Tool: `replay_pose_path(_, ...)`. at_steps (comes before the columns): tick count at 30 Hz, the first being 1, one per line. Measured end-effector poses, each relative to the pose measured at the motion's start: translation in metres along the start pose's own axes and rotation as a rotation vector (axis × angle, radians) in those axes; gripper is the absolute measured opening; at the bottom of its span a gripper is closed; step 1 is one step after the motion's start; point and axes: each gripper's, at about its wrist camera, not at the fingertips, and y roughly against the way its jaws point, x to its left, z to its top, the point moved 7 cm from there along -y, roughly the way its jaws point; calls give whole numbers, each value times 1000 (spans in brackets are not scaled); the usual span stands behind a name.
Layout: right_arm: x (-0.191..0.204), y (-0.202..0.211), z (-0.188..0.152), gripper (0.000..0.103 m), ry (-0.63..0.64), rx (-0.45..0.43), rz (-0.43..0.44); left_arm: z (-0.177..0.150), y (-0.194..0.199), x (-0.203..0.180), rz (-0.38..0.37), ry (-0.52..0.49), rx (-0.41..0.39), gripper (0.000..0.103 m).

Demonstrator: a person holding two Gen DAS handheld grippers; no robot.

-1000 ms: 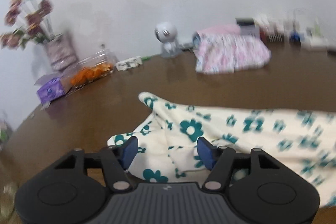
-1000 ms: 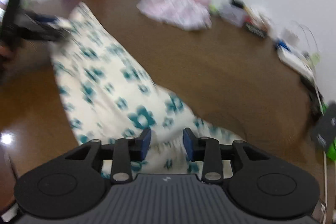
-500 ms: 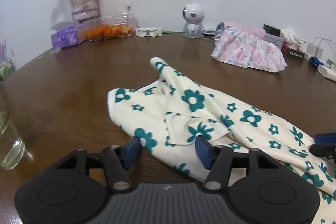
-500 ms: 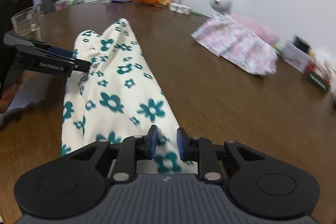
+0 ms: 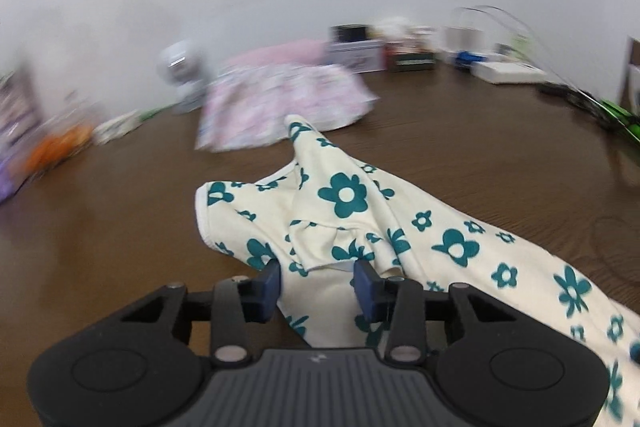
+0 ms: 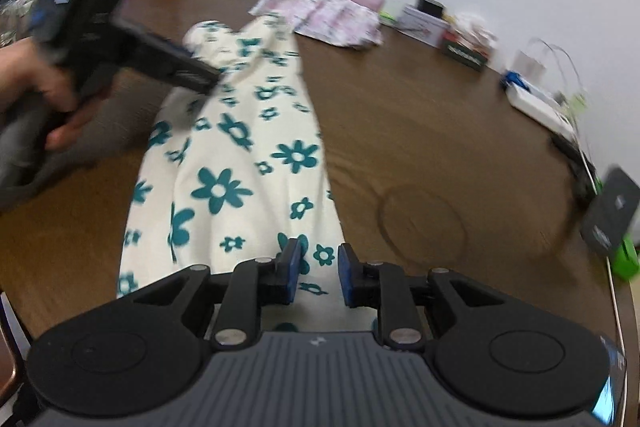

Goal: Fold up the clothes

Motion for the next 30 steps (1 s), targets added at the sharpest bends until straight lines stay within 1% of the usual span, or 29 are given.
replay_pose_path(4, -10, 5, -6, 21, -51, 12, 16, 23, -24, -34, -84, -64, -12, 34)
replay_pose_path(7, -16, 3, -5, 21, -96, 20, 43, 38, -40, -56, -163, -106, -28, 34)
replay_pose_path(12, -23, -12, 7, 21, -121, 18, 44, 64, -67, -80, -189, -172, -30, 34)
replay_pose_path(15, -30, -23, 16, 23, -135, 19, 24, 81, -88, -85, -182, -197, -28, 34)
replay_pose_path(17, -36, -32, 23, 27, -148, 17, -3, 92, -102, -88, -169, -221, -33, 34)
replay_pose_path(19, -46, -42, 31, 34, -165, 15, -25, 103, -116, -90, -154, -243, -40, 35)
replay_pose_path(20, -52, -47, 34, 36, -176, 15, -33, 109, -123, -90, -147, -251, -43, 36)
replay_pose_path(24, -71, -66, 49, 39, -215, 19, -53, 130, -150, -86, -98, -225, -43, 36)
replay_pose_path(26, -81, -74, 54, 40, -228, 17, -70, 134, -156, -83, -67, -219, -46, 36)
replay_pose_path(28, -91, -80, 58, 40, -243, 7, -61, 136, -157, -78, -37, -215, -42, 36)
replay_pose_path(30, -93, -69, 57, 39, -261, -22, -17, 134, -140, -73, -59, -209, -41, 35)
